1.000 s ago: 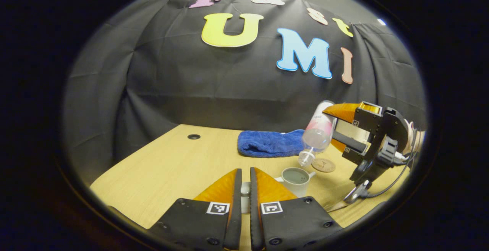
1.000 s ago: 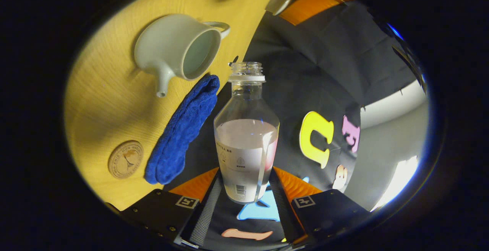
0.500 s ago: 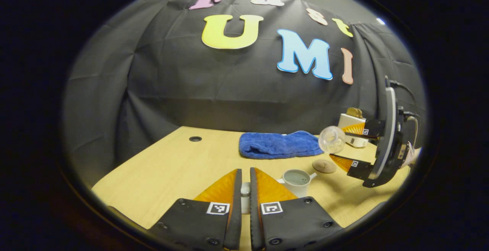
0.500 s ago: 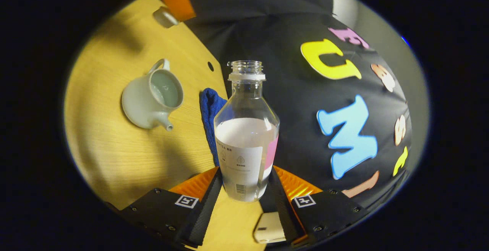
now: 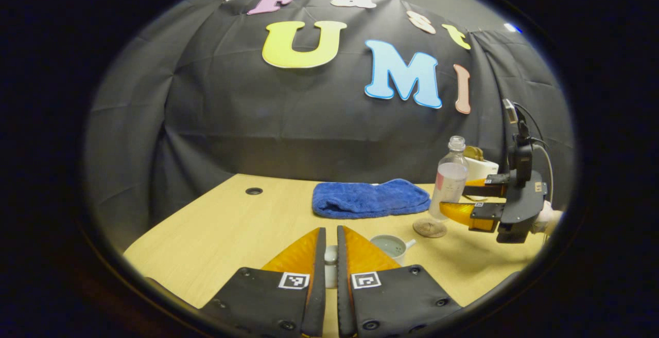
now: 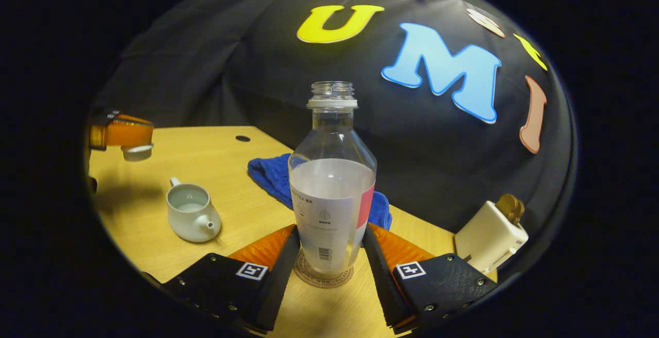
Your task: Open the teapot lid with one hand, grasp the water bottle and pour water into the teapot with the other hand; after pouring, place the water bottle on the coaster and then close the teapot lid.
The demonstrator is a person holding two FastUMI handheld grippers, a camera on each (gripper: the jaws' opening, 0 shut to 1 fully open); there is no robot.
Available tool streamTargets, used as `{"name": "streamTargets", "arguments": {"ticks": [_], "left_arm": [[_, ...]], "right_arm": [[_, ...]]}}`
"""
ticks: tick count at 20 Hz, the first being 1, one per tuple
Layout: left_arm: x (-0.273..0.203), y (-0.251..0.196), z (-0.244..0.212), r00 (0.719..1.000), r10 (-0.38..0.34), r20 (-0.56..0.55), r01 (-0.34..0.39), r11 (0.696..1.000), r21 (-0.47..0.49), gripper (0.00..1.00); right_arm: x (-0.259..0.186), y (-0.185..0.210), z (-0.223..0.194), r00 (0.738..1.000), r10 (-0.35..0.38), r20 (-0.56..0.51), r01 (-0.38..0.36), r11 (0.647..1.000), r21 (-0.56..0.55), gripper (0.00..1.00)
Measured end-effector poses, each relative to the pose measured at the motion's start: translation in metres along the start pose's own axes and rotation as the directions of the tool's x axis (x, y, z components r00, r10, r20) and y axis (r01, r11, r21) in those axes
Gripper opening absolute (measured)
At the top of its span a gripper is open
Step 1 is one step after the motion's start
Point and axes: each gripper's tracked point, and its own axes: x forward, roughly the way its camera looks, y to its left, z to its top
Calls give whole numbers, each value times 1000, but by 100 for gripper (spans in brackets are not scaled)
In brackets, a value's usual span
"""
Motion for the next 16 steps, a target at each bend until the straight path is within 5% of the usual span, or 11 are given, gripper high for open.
{"name": "streamTargets", "arguments": {"ticks": [7, 16], "left_arm": [[4, -7, 0, 1000, -8, -3, 8, 1000, 6, 17], [4, -12, 5, 1000, -12, 3, 12, 1000, 12, 17]], "right_arm": [[16, -5, -23, 999, 43, -17, -37, 962, 272, 76], [23, -2, -39, 997, 47, -66, -27, 962, 272, 77]]}}
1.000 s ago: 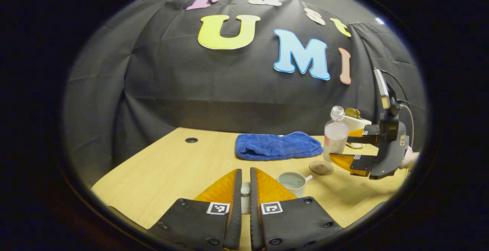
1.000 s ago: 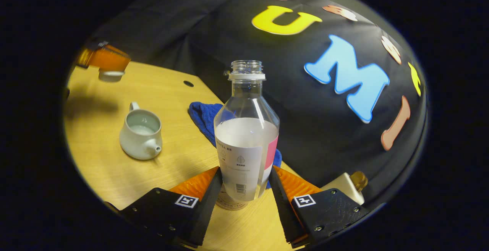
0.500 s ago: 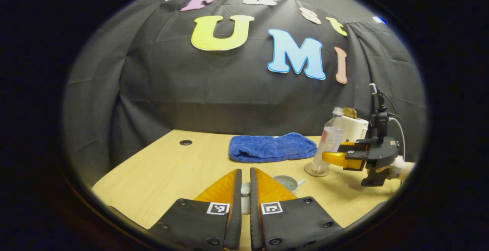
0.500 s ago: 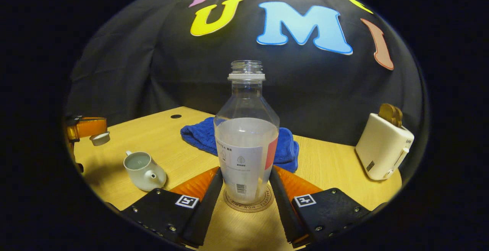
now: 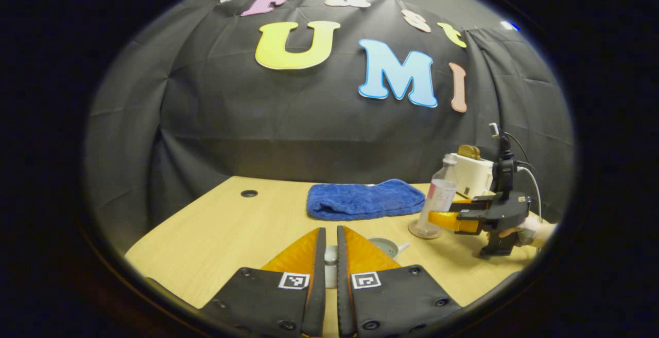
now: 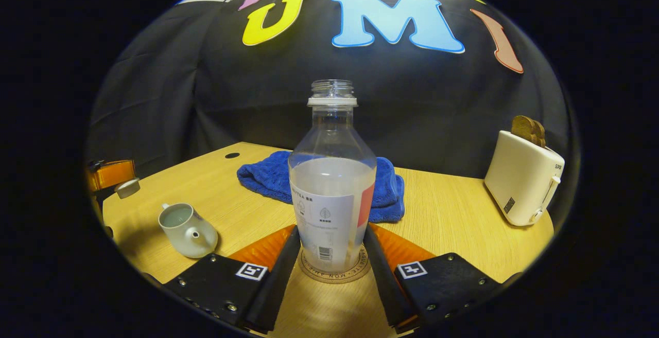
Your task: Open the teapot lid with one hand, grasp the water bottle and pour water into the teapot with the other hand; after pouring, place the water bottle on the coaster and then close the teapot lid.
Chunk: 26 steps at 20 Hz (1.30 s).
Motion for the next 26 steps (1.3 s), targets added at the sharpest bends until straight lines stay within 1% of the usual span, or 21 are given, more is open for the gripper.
{"name": "streamTargets", "arguments": {"ticks": [1, 3, 4, 5, 7, 10, 12, 15, 16, 18, 26], "left_arm": [[1, -2, 0, 1000, -3, 1, 3, 1000, -2, 17], [1, -4, 1, 1000, -7, 4, 7, 1000, -5, 17], [2, -4, 4, 1000, -7, 4, 7, 1000, -6, 16], [5, -5, 4, 1000, -9, 8, 9, 1000, -9, 17], [9, -9, 7, 1000, -20, 18, 20, 1000, -17, 16], [19, -19, 12, 999, -40, 32, 41, 999, -18, 17], [29, -28, 11, 997, -62, 37, 63, 998, -15, 17], [46, -41, 2, 995, -93, 32, 93, 995, -18, 17], [51, -45, 0, 995, -99, 30, 100, 995, -14, 16], [56, -52, -3, 994, -106, 28, 106, 994, -5, 17], [73, -70, -21, 994, -111, -1, 111, 994, 13, 17]], "right_arm": [[1, 1, -3, 1000, -2, -8, 2, 1000, -1, 77], [1, -2, -8, 1000, -10, -2, 10, 1000, 11, 96], [-2, -4, -7, 1000, -20, 9, 20, 1000, 21, 100], [-9, -7, -6, 999, -31, 18, 30, 999, 31, 100], [-23, -10, 0, 998, -46, 41, 44, 998, 37, 100], [-51, -13, 12, 992, -81, 98, 80, 997, 14, 100], [-71, -12, 12, 987, -97, 124, 99, 995, -6, 100], [-94, 0, 7, 984, -88, 156, 91, 996, -9, 100], [-100, 4, 6, 983, -82, 161, 85, 996, -9, 100], [-109, 9, -1, 982, -76, 171, 77, 997, -1, 99], [-125, 9, -11, 980, -67, 189, 65, 998, 17, 100]]}}
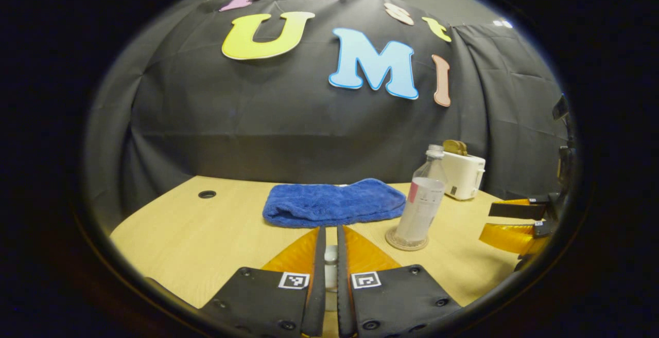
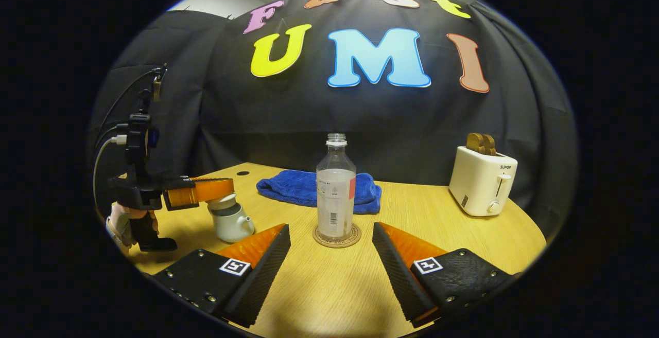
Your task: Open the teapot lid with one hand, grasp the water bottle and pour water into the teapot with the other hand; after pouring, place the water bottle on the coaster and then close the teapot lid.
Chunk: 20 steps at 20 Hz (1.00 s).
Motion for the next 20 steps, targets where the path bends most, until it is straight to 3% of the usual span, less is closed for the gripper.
{"name": "streamTargets", "arguments": {"ticks": [16, 20], "left_arm": [[4, -1, -13, 999, 52, -9, -52, 997, 60, 17], [0, -2, -11, 998, 57, -2, -57, 997, 57, 34]], "right_arm": [[-8, -6, 8, 1000, 2, 30, -2, 1000, 19, 99], [-11, -6, 13, 999, -6, 40, 6, 1000, 15, 100]]}}
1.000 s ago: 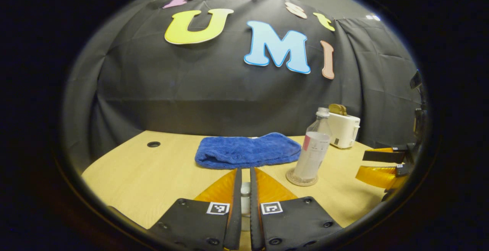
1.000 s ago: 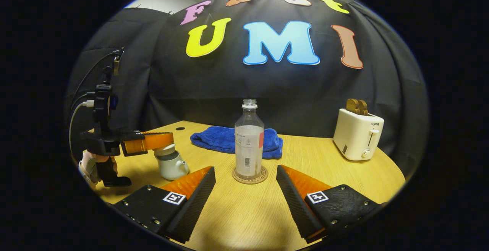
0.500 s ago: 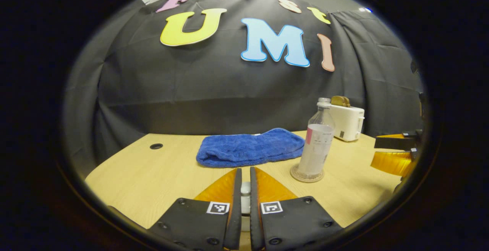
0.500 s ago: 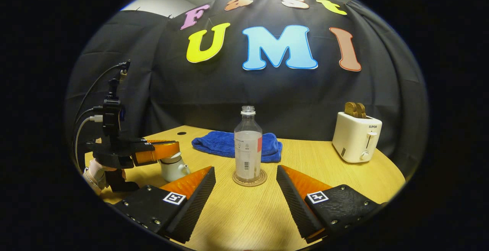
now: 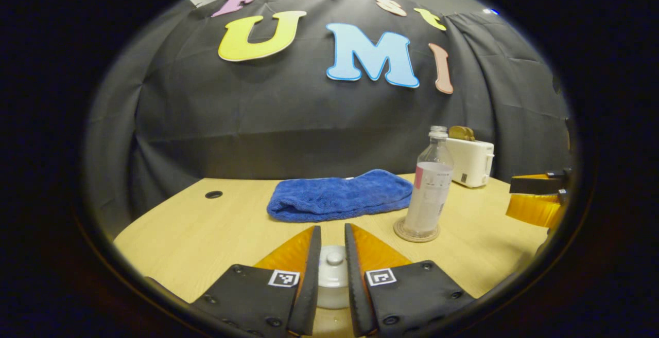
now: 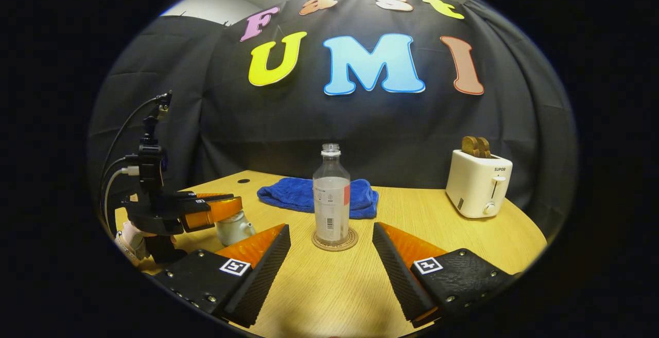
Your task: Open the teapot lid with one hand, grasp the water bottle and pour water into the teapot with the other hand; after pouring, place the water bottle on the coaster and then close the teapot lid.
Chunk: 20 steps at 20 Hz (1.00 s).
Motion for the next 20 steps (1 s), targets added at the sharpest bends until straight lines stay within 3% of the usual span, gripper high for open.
{"name": "streamTargets", "arguments": {"ticks": [1, 9, 10, 19, 20], "left_arm": [[-3, -1, 3, 1000, -1, 9, 1, 1000, -4, 37], [-62, -18, 32, 996, -20, 88, 20, 1000, 2, 33], [-73, -21, 34, 995, -22, 97, 21, 1000, 2, 37], [-155, -55, 36, 989, -44, 144, 41, 999, 25, 37], [-161, -58, 36, 988, -46, 148, 43, 999, 25, 33]], "right_arm": [[-2, 0, 1, 1000, -4, 4, 4, 1000, -3, 100], [-23, 9, 11, 998, -51, 42, 50, 999, 10, 99], [-28, 10, 11, 997, -59, 46, 58, 998, 16, 99], [-81, 28, 10, 991, -98, 89, 92, 993, 67, 99], [-86, 29, 10, 991, -99, 92, 93, 993, 68, 99]]}}
